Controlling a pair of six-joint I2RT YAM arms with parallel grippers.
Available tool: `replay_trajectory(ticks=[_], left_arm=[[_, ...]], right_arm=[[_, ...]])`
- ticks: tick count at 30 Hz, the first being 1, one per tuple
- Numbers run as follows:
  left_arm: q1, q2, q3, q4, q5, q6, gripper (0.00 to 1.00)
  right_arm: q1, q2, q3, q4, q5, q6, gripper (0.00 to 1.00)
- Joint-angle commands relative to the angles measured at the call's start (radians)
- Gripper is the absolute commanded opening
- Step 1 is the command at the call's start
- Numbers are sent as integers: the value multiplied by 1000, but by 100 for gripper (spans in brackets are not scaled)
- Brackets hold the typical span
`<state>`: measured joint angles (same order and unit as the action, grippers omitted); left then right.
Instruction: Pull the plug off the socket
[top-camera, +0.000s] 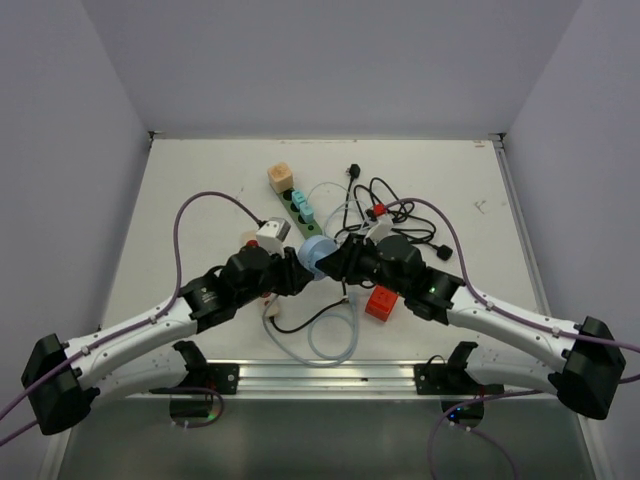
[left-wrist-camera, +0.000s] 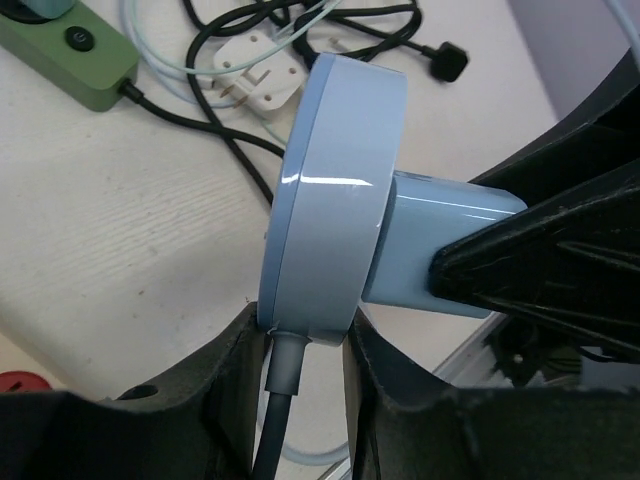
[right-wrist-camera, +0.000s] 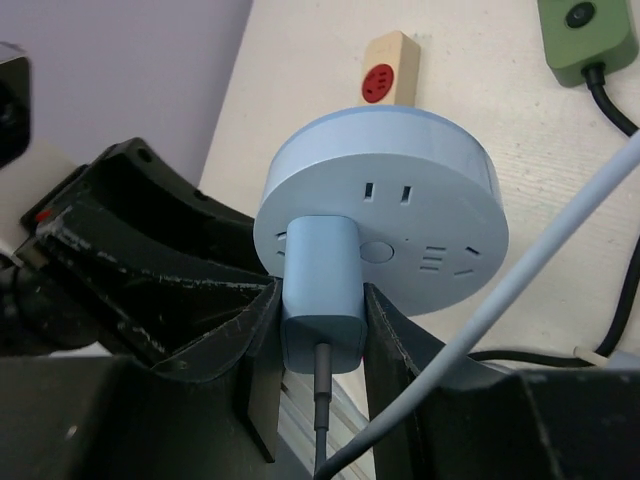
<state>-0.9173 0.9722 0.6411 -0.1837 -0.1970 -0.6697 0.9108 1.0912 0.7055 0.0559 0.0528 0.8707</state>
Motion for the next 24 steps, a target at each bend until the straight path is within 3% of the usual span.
replay_trajectory(ticks=[1, 3, 8, 14, 19, 24], left_arm=[[171, -93, -102, 163, 224, -33, 0], [230, -101, -113, 167, 263, -37, 0], [230, -83, -86, 110, 202, 11, 0], [225, -9, -54, -54, -62, 36, 0], [100, 94, 12, -186, -343, -5, 0], [75, 71, -23, -84, -257, 7, 0]], right_arm=[[-13, -77, -52, -2, 97, -33, 0], [-16, -97, -64, -20, 105, -36, 0], [-27, -106, -57, -47, 117, -36, 0], [-29, -73, -15, -88, 131, -36, 0], [-27, -28, 20, -93, 119, -25, 0], [-27, -33, 26, -123, 143, -29, 0]])
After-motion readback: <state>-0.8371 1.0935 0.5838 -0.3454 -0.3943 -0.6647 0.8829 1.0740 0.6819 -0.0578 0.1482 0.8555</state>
